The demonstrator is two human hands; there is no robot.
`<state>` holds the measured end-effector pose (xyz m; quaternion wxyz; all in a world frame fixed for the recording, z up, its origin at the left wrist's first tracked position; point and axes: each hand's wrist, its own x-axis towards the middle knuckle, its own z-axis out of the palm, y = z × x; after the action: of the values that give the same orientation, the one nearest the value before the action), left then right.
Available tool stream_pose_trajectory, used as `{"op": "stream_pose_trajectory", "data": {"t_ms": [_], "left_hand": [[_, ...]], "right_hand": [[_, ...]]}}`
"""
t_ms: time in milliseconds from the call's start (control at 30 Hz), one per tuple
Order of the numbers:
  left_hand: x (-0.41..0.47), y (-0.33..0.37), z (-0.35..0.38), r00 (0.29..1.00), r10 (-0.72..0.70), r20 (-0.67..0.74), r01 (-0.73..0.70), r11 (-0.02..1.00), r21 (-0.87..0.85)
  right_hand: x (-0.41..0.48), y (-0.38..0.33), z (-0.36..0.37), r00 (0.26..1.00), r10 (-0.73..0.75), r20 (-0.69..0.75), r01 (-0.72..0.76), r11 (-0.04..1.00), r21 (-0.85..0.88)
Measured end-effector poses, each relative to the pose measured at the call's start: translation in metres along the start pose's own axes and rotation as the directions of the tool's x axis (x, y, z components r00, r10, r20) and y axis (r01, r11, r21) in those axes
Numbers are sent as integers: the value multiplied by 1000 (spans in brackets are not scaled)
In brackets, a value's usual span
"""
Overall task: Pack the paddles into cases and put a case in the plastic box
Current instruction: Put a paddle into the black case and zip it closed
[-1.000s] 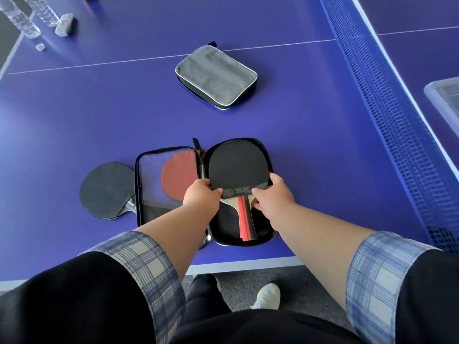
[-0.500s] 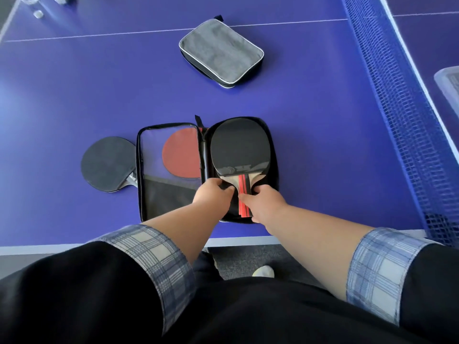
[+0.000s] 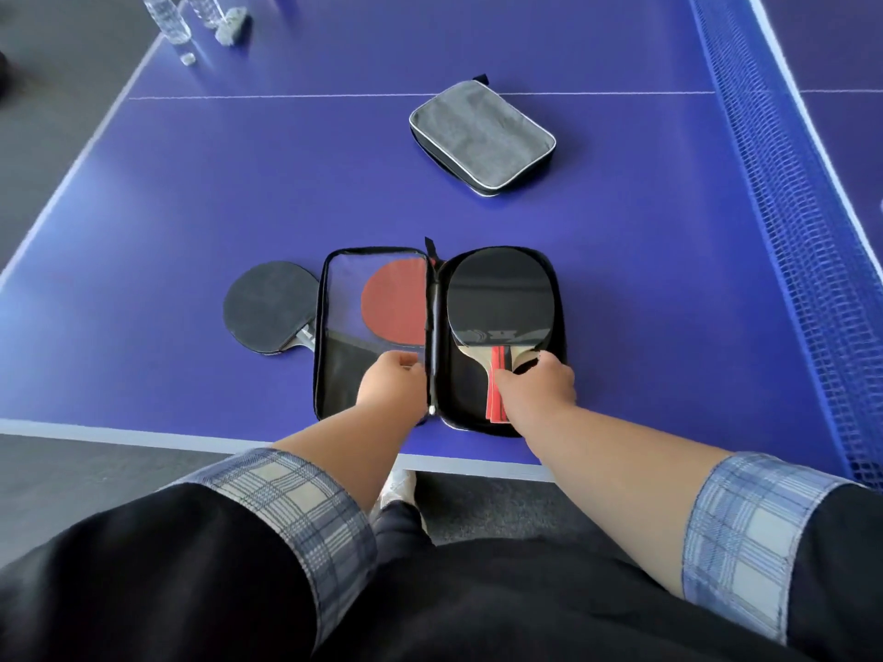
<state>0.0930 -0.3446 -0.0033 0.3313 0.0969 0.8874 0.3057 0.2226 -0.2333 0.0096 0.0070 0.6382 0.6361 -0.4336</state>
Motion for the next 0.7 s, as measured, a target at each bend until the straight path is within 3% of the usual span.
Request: {"op": "stream_pose_trajectory", "data": {"t_ms": [100, 167, 233, 333, 433, 567, 700], "left_hand": [[4, -14, -34, 992, -30, -125, 29, 1000, -10], [7, -24, -53, 984, -18, -180, 29, 998, 60], [12, -35, -68, 976, -69, -204, 95, 988, 118], [23, -50, -82, 961, -256, -109, 266, 959, 96], [33, -63, -92, 961, -271, 49, 266, 960, 87], [41, -61, -108, 971, -161, 174, 162, 987, 9], [33, -31, -111, 945, 15, 327, 64, 971, -230]], "right_hand": [[-14, -16, 10, 964, -267, -20, 263, 958, -113], [-24, -26, 22, 859, -499, 114, 512, 834, -205], [-31, -34, 39, 712, -631, 309, 702, 648, -295], [-32, -40, 71, 582, -624, 522, 812, 406, -420], [-32, -37, 102, 599, -515, 613, 792, 270, -548], [-40, -34, 120, 660, -508, 554, 736, 290, -611], [-57, -33, 112, 664, -640, 386, 743, 507, -437]]}}
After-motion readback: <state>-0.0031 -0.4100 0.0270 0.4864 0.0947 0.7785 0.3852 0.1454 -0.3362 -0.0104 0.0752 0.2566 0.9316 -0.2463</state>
